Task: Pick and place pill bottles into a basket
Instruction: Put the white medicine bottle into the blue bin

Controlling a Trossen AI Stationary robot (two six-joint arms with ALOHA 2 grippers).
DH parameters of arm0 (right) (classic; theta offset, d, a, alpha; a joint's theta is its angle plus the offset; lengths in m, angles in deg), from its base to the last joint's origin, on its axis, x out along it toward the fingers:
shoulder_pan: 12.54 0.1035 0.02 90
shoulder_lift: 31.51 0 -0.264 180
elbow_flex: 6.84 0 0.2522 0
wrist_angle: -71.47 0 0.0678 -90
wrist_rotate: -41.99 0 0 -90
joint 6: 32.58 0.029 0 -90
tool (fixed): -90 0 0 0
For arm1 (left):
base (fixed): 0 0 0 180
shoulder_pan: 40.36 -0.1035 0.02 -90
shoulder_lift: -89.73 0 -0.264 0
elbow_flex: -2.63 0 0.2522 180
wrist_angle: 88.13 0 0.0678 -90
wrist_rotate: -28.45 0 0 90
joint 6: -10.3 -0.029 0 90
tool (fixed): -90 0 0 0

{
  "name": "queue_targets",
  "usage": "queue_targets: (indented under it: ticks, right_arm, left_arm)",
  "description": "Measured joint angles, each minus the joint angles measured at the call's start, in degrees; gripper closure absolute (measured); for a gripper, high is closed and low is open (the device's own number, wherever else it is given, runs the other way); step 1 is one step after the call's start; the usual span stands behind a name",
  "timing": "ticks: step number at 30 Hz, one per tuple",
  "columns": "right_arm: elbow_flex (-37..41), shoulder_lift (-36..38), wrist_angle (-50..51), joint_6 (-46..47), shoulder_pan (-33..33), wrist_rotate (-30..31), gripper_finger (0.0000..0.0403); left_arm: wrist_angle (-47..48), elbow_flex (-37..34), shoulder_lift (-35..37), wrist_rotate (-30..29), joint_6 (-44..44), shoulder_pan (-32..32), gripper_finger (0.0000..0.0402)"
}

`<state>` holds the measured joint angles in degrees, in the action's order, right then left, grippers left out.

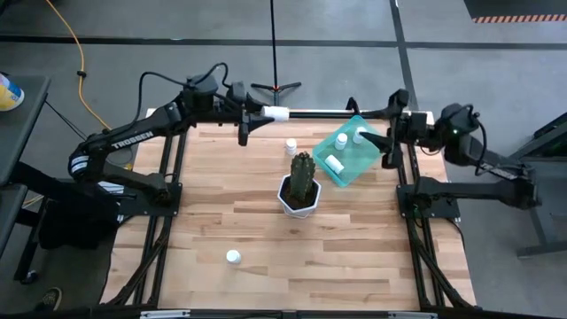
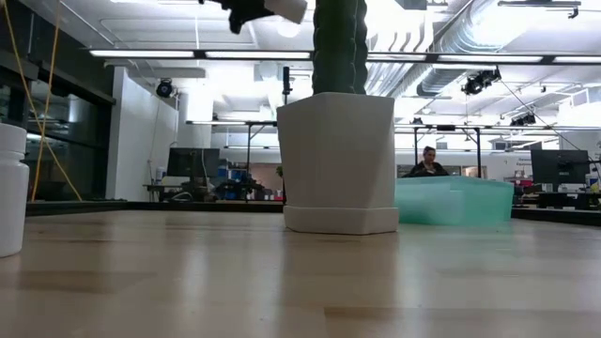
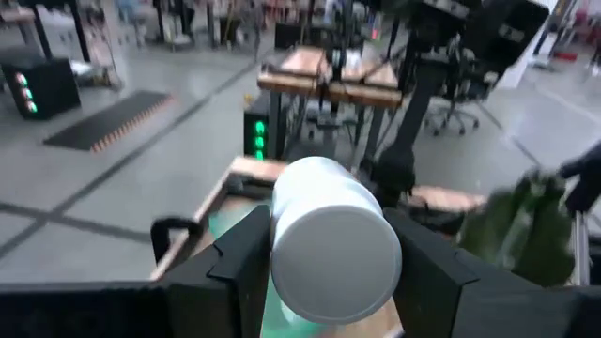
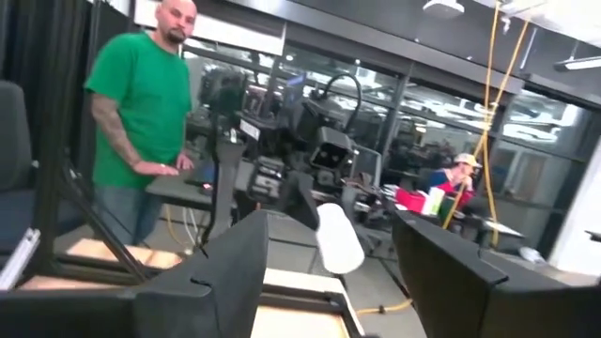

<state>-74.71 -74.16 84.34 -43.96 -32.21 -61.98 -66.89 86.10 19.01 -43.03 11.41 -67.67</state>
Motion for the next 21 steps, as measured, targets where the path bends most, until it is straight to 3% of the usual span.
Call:
queue_targets:
  ticks: [10,21]
  right_arm:
    - [-7.7,-12.1,-0.2,2.4,0.3,1.3,0.0141]
    - [-16.2,-23.5,-1.1,4.4,0.3,0.7,0.0141]
  left_arm:
    - [-10.2,0.0,0.0,0.1,0.7,0.0,0.0193]
    - [-17.5,0.0,0.0,3.4,2.3,2.0,0.0193]
